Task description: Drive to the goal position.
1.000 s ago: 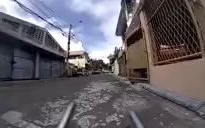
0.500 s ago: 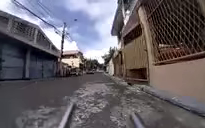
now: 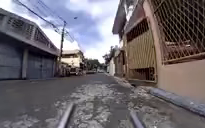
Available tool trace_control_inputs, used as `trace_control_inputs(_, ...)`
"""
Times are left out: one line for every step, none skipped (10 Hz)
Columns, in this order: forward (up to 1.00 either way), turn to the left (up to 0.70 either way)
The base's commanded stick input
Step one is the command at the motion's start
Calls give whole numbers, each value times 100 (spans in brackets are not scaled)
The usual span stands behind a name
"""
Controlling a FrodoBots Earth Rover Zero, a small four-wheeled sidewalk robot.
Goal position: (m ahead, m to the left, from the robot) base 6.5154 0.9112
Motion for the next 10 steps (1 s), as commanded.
trace_control_inputs(100, 0)
trace_control_inputs(100, 0)
trace_control_inputs(100, 0)
trace_control_inputs(100, 0)
trace_control_inputs(100, 0)
trace_control_inputs(100, 0)
trace_control_inputs(100, 0)
trace_control_inputs(100, -14)
trace_control_inputs(100, -33)
trace_control_inputs(100, -40)
